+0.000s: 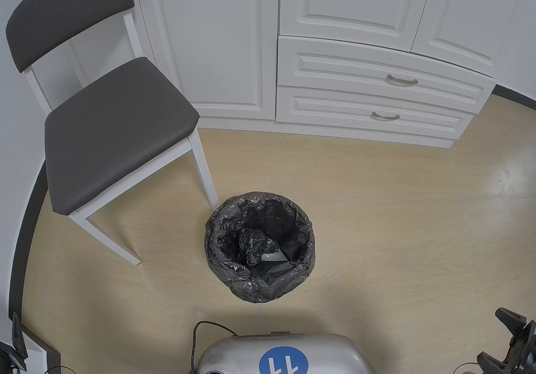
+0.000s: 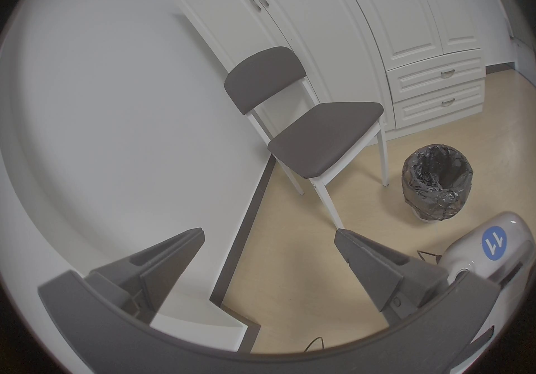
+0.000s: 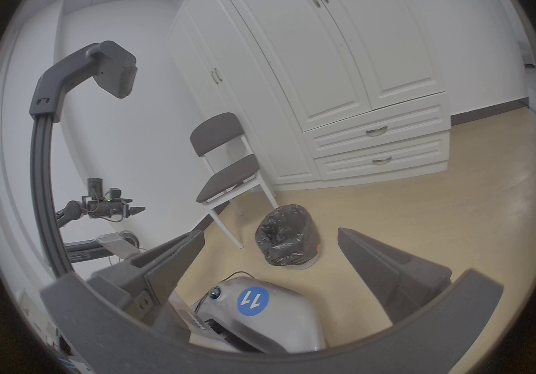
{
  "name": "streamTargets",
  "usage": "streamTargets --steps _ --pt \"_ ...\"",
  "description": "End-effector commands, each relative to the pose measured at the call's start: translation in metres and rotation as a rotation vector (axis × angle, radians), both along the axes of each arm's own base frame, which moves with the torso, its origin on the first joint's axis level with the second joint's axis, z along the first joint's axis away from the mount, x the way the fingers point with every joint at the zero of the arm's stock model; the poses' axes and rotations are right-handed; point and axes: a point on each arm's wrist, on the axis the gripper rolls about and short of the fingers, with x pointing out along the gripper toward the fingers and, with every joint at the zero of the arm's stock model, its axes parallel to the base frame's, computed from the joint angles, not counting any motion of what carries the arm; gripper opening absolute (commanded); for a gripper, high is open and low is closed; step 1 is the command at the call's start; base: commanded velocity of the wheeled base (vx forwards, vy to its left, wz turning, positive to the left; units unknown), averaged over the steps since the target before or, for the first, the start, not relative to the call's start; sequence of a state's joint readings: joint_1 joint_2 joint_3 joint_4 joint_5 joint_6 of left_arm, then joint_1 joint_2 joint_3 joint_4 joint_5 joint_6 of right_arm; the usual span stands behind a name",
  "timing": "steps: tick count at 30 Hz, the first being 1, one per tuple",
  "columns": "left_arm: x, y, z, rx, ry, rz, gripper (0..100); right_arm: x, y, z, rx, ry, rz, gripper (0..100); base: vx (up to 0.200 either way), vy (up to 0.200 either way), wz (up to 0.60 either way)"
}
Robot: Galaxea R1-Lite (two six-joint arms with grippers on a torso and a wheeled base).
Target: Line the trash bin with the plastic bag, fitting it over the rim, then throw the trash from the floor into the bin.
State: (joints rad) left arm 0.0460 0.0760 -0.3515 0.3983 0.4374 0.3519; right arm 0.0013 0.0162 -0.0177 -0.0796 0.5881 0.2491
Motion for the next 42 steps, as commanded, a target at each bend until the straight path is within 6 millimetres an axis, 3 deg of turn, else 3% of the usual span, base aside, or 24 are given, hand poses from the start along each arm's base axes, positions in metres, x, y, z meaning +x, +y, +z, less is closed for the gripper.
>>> streamTargets --steps 1,12,21,27,42 --pt "0.003 0.000 -0.005 -0.005 0.001 -0.004 100 0.001 -0.002 -0.005 -0.009 -0.007 -0.093 100 0.000 0.000 0.00" --pt "0.016 0.000 -0.022 -0.036 -0.027 -0.031 100 0.003 -0.007 -0.006 -0.127 -0.052 -0.370 100 0.000 0.000 0.00" --pt "0.022 -0.002 -0.033 -0.222 -0.080 -0.133 100 0.004 -0.012 -0.007 -0.199 -0.051 -0.572 100 0.000 0.000 0.00" --pt "0.024 -0.003 -0.041 -0.238 -0.054 -0.150 100 0.004 -0.012 -0.007 -0.208 -0.053 -0.577 100 0.000 0.000 0.00" --pt "0.025 -0.003 -0.038 -0.235 -0.083 -0.152 100 0.004 -0.011 -0.007 -0.222 -0.058 -0.516 100 0.000 0.000 0.00"
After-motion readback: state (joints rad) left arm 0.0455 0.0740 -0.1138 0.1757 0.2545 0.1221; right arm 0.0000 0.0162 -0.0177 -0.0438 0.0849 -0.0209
